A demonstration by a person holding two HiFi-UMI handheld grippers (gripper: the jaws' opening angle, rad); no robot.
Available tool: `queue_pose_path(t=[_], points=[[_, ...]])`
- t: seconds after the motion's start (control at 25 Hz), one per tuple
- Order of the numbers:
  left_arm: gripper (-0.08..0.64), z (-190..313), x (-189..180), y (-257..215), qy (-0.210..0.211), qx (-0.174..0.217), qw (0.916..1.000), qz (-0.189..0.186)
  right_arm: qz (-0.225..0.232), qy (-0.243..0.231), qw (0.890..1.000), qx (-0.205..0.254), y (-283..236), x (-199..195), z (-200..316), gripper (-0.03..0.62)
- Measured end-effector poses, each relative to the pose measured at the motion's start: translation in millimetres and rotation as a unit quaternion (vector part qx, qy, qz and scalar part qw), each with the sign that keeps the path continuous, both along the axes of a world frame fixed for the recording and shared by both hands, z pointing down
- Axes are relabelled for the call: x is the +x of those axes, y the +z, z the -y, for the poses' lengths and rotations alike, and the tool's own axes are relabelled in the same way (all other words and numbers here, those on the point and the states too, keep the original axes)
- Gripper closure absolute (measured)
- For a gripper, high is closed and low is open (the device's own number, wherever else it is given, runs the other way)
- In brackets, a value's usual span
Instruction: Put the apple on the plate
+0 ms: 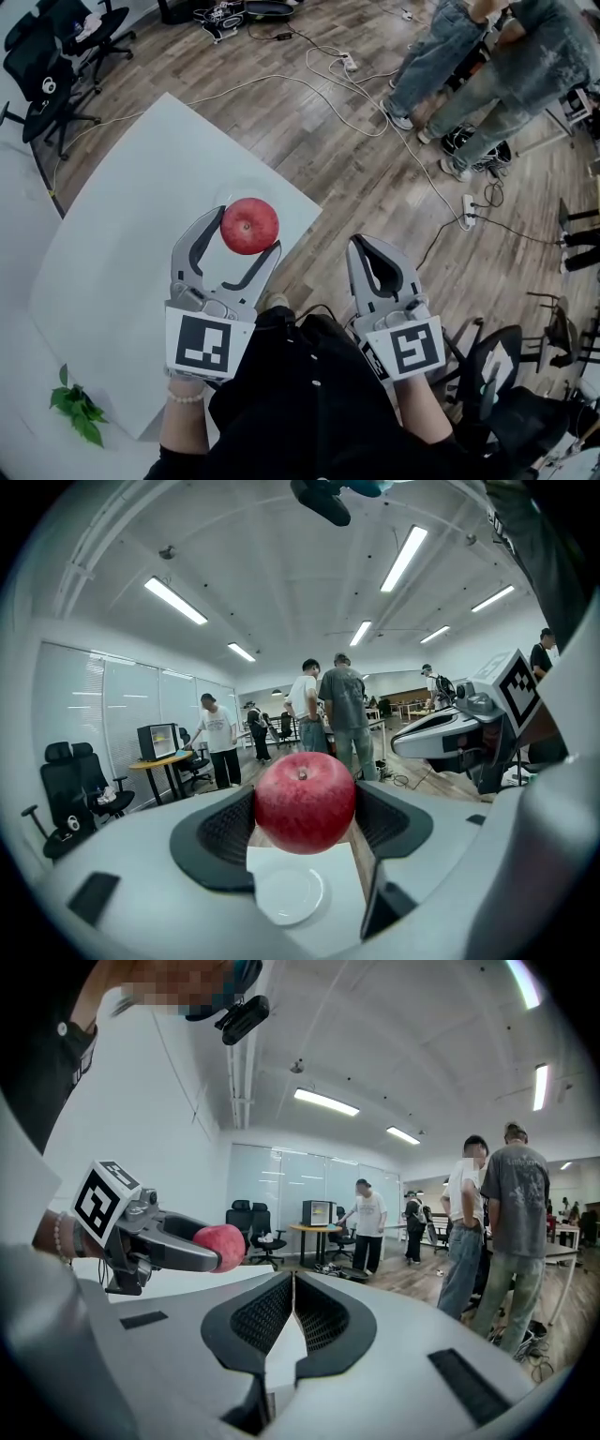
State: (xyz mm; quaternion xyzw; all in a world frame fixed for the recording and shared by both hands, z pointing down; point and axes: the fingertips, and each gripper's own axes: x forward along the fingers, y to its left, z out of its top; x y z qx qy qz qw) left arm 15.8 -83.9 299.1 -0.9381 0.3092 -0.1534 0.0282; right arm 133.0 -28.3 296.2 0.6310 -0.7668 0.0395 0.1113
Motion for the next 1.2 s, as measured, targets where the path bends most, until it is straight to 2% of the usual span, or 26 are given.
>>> queue_pose_path(t=[0.68,0.96,1.2], points=[[0.215,14.4,-24.2,3.9,-0.024,-0.006,0.9996,-0.011,-0.022,-0.021,0.999,-0.009,0.2,-20.0,17.2,0.548],[0.215,30.8,-51.9,10.8,-0.073,-0.004,0.9973,0.005,-0.024,-0.056,0.998,-0.005,-2.7,-30.6,41.3,0.548],[0.215,38.7,-59.7,15.4,-0.105,-0.009,0.9944,0.01,-0.028,-0.095,0.995,-0.006,-1.6,-40.1,59.4,0.548]])
